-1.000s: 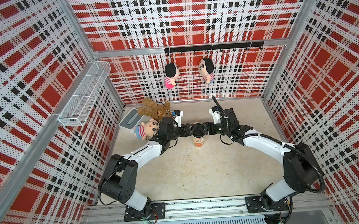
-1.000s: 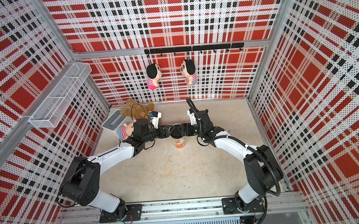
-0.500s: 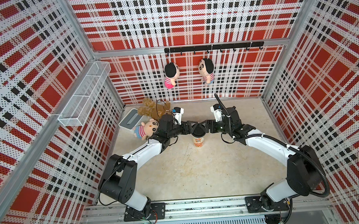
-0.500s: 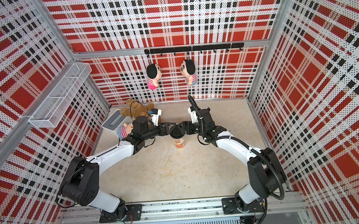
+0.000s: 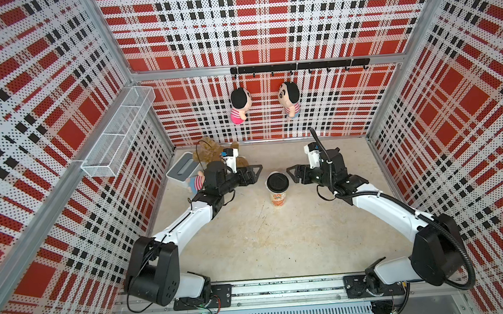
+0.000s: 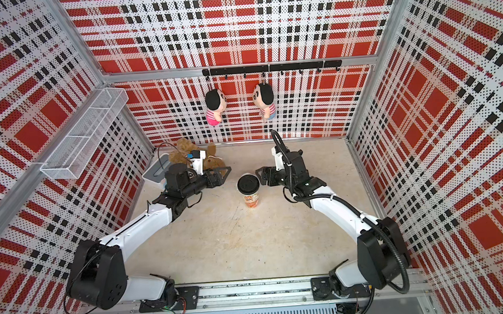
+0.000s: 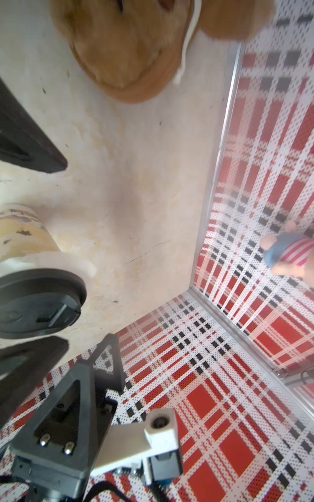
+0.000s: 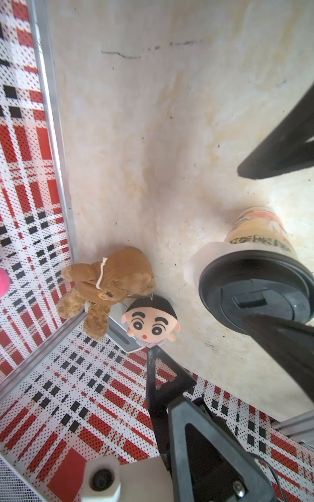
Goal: Put the leak-proof paper on the milk tea cups
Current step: Secure the cup lid on the cup, then reset both arms
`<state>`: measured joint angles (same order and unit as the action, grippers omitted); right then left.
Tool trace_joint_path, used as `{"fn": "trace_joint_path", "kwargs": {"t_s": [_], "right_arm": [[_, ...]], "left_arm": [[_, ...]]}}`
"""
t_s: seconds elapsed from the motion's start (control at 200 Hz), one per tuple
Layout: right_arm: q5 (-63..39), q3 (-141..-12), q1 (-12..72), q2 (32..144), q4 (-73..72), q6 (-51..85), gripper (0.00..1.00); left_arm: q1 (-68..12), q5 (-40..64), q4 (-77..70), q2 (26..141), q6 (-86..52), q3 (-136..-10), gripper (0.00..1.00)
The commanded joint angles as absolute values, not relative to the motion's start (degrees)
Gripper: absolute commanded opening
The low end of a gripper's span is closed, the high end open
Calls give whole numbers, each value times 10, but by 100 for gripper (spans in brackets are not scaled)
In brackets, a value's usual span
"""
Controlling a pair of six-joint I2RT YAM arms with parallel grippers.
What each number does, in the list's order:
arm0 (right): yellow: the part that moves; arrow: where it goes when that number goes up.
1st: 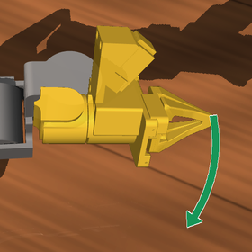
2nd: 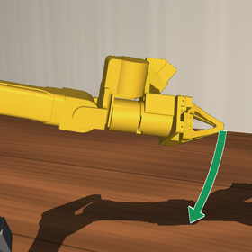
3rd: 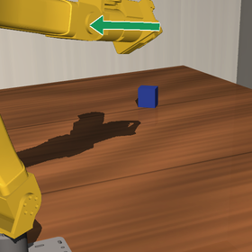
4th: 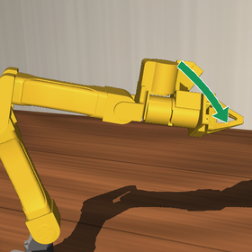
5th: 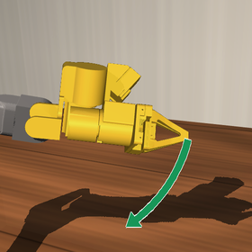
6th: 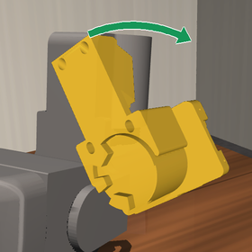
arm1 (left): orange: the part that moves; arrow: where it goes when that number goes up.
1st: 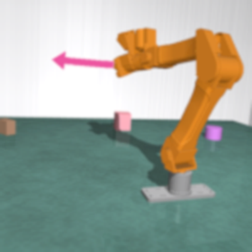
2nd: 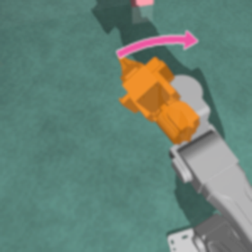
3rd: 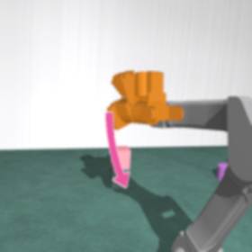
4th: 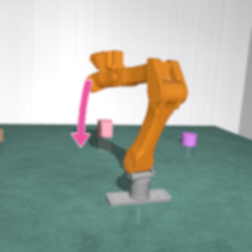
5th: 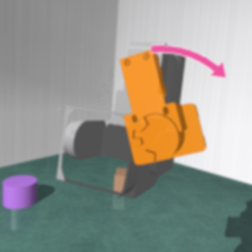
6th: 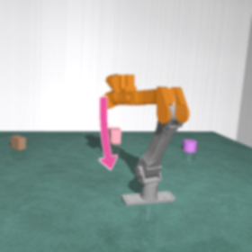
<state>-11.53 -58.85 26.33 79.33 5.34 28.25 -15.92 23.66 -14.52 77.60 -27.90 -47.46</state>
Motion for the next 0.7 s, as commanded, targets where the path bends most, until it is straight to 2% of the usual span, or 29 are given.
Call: {"fn": "trace_joint_path", "kwargs": {"t_s": [0.0,0.065,0.145,0.25,0.316,0.451,0.526,0.581,0.651,0.696], "right_arm": [[-44,-558,252,748,55,263,85],[5,-532,247,720,52,251,90],[91,-493,242,688,43,231,100],[227,-436,228,661,10,202,100],[284,-397,207,652,-23,198,100],[310,-298,162,659,-171,160,100],[321,-256,143,684,-257,141,100],[312,-275,130,698,-225,142,100],[322,-274,129,721,-271,108,100],[329,-247,126,745,-355,74,100]], "left_arm": [[-138,157,-141,722,-260,-433,98],[-121,86,-141,681,-252,-398,98],[-120,-58,-141,625,-241,-347,98],[-117,-248,-144,567,-229,-281,98],[-108,-323,-157,558,-204,-243,98],[-77,-321,-300,574,-110,-139,98],[-40,-254,-466,596,-83,-64,98],[-21,-230,-453,597,-78,-71,98],[3,-192,-511,606,-73,-56,98],[22,-165,-527,619,-79,-57,98]]}}
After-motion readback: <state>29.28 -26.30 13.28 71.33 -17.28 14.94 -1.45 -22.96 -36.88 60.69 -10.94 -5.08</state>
